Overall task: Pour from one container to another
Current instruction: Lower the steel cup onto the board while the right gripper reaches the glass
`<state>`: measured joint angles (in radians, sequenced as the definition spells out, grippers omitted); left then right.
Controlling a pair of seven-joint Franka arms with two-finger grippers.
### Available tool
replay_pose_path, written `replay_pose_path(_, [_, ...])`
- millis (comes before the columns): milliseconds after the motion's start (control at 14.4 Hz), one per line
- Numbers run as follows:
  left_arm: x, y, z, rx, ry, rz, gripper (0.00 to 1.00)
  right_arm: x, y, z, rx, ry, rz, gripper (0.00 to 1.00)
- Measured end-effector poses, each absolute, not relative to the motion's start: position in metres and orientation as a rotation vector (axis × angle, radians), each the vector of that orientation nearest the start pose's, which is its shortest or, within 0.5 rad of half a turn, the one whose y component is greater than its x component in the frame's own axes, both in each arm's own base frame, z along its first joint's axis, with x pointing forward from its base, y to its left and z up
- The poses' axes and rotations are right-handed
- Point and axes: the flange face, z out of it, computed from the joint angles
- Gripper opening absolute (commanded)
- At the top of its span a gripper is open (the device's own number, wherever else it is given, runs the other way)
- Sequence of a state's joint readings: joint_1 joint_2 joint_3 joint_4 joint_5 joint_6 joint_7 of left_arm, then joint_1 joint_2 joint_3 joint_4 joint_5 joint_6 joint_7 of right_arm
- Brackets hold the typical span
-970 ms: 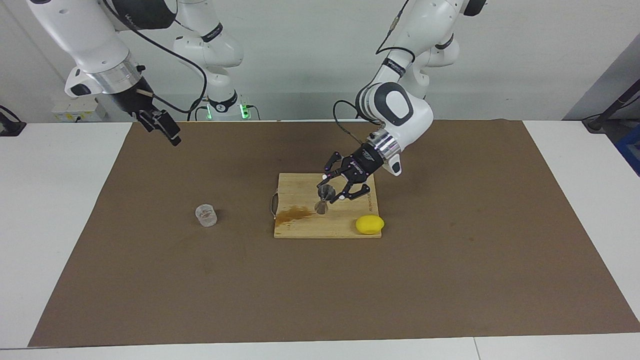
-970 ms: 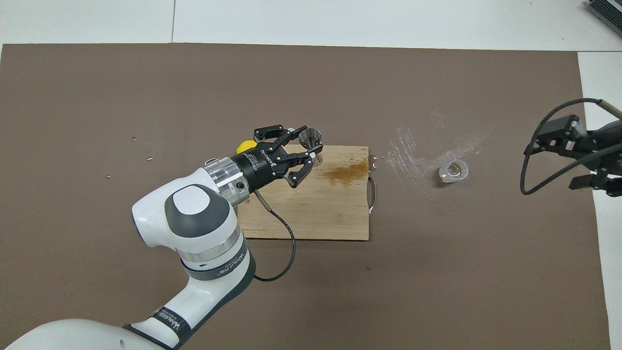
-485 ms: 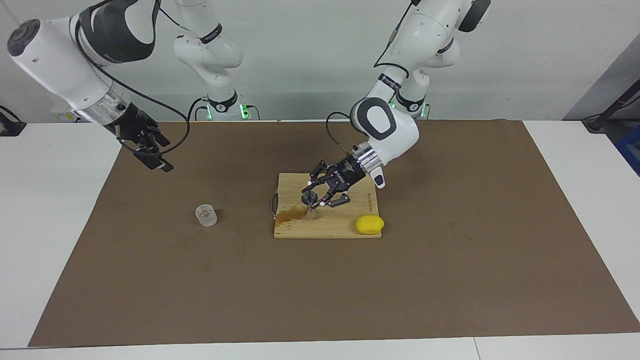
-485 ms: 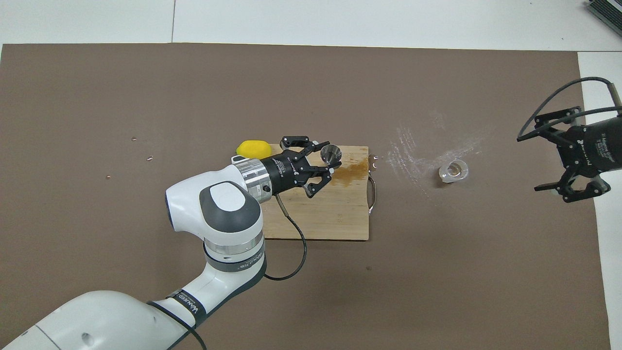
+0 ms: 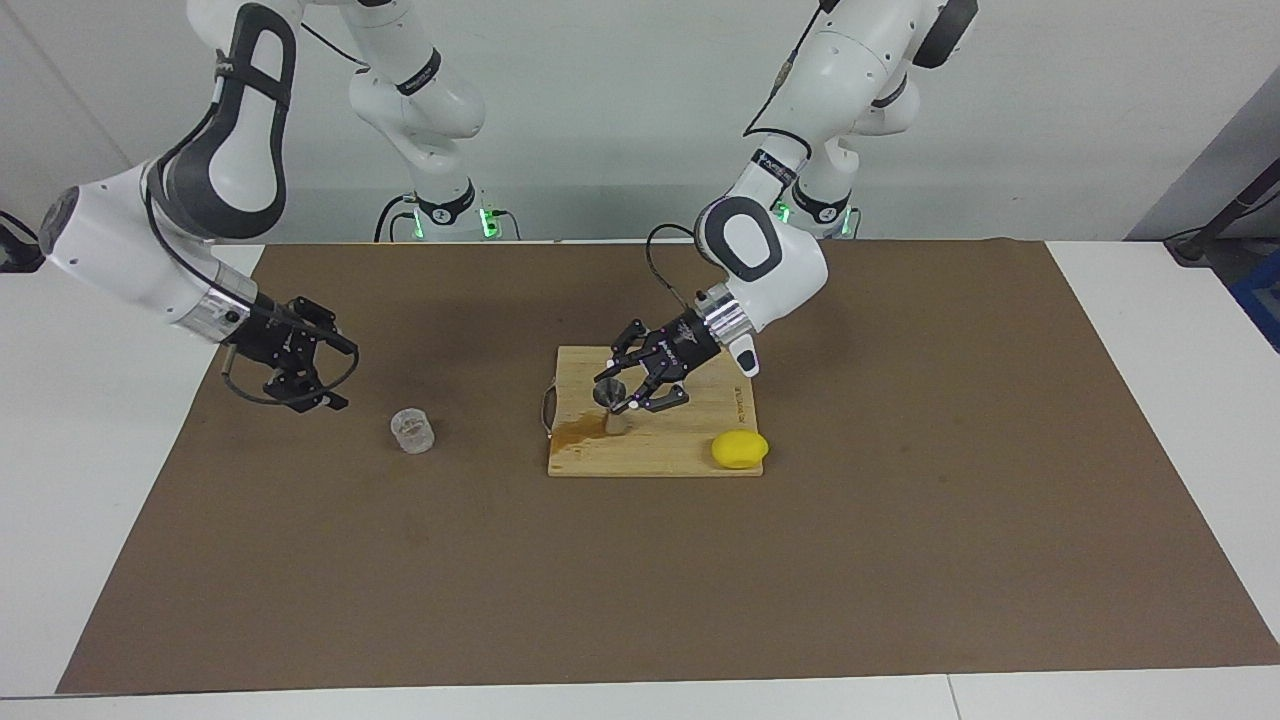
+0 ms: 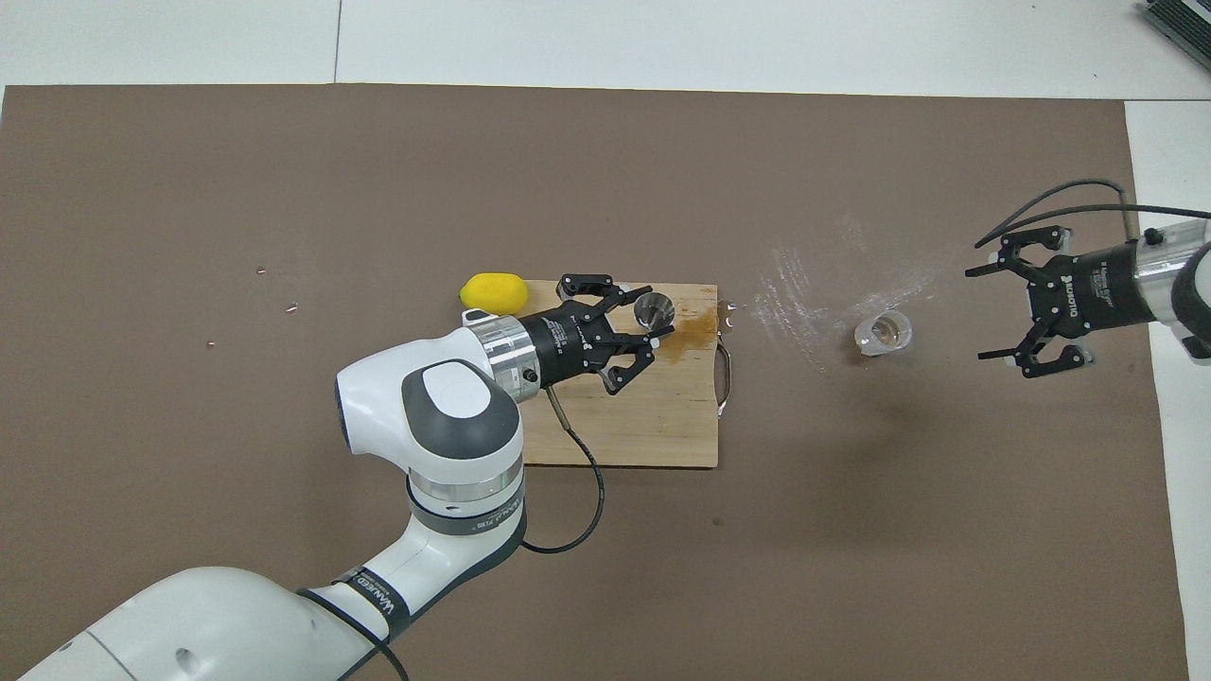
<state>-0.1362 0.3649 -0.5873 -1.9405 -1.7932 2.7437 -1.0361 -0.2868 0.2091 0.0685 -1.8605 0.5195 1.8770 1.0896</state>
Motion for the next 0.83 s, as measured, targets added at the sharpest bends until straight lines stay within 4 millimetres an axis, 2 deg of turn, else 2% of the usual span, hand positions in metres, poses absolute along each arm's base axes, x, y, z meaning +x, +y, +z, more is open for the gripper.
replay_pose_path(139, [0.503,-0.368,0.333,1.109,1.819,-0.866,0.00,0.593,-0.100,0.370,-1.942,1.888,0.540,1.00])
replay_pose_path(277, [0.502,-0.369,0.332,1.110,1.819,-0.867,0.00,0.595,-0.103,0.348,-1.905,1.904,0.550,1.00])
replay_pose_path(554, [0.494,-0.379,0.330,1.135,1.810,-0.880,0.00,0.587,-0.114,0.295,-1.866,1.857,0.642,1.00])
replay_pose_path(693, [0.492,-0.376,0.325,1.152,1.806,-0.873,0.00,0.583,-0.117,0.276,-1.881,1.817,0.658,1.00])
replay_pose_path(831, [0.492,-0.376,0.325,1.160,1.797,-0.873,0.00,0.583,-0.109,0.265,-1.870,1.810,0.647,1.00])
